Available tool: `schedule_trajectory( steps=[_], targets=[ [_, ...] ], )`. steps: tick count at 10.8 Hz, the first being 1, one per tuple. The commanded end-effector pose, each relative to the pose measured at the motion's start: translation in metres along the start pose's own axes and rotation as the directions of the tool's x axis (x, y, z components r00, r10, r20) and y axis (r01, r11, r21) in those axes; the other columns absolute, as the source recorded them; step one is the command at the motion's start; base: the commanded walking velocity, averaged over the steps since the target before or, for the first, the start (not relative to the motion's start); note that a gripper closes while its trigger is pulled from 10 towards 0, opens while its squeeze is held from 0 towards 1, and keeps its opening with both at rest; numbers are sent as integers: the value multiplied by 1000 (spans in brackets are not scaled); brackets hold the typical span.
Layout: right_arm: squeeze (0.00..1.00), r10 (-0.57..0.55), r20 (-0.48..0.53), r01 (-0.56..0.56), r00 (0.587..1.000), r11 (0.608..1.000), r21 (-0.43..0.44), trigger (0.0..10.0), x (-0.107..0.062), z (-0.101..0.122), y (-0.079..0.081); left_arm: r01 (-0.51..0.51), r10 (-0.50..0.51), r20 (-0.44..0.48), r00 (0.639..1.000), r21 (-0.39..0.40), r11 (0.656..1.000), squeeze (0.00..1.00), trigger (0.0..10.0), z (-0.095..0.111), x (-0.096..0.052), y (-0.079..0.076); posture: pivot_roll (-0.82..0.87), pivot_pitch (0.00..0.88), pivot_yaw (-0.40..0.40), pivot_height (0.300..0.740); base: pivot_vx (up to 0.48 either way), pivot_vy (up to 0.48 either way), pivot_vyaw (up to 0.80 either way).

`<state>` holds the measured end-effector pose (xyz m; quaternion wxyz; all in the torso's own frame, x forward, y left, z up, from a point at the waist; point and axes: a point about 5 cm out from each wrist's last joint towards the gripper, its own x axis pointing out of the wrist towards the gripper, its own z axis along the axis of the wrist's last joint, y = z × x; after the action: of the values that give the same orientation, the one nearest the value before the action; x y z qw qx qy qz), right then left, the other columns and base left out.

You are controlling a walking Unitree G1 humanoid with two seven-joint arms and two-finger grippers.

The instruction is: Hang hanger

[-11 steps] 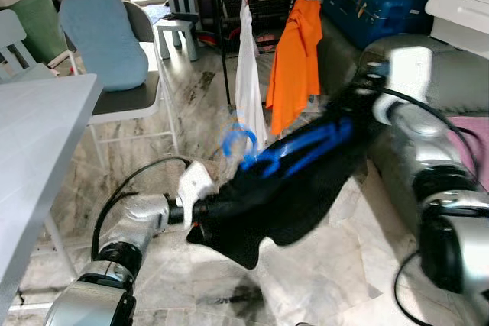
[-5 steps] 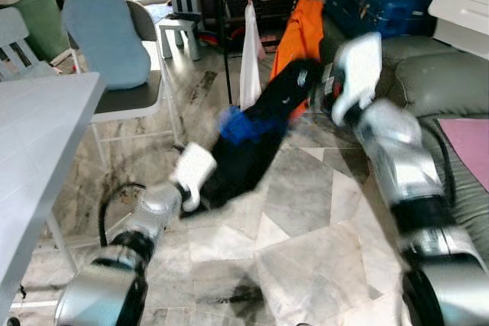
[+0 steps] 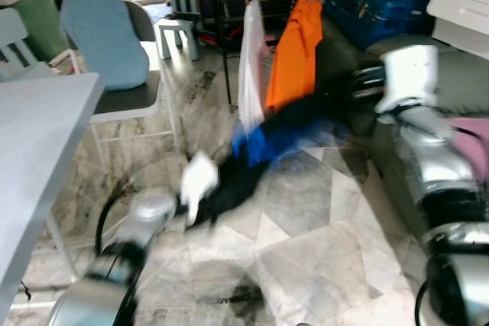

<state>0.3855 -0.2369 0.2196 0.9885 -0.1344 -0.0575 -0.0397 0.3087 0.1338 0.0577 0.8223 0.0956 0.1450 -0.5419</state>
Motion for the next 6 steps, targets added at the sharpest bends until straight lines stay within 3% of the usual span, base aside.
schedule_trajectory(
  steps=[1,2,3,5,6],
  targets=[
    [0,-58,10,57,998,998,14,0,4,7,-10,70,-70,-1,998,2,998,0,0,3,-7,0,-255,0,58,740,0,0,0],
    [0,-54,-46,55,997,998,14,0,1,-8,-10,126,-117,108,987,-80,989,0,0,10,-12,-2,-250,0,60,740,0,0,0],
    [0,-44,-71,45,997,999,21,0,-2,-16,-8,53,-43,136,990,-67,996,0,0,15,-17,5,-248,0,61,740,0,0,0],
    [0,-44,-97,47,994,999,25,0,-7,-28,-7,-43,58,162,985,-96,994,0,0,17,-27,16,-247,0,68,740,0,0,0],
    [0,-48,-98,51,994,998,26,0,-6,-28,-9,-25,36,121,992,-96,995,0,0,11,-27,12,-249,0,70,740,0,0,0]
  ],
)
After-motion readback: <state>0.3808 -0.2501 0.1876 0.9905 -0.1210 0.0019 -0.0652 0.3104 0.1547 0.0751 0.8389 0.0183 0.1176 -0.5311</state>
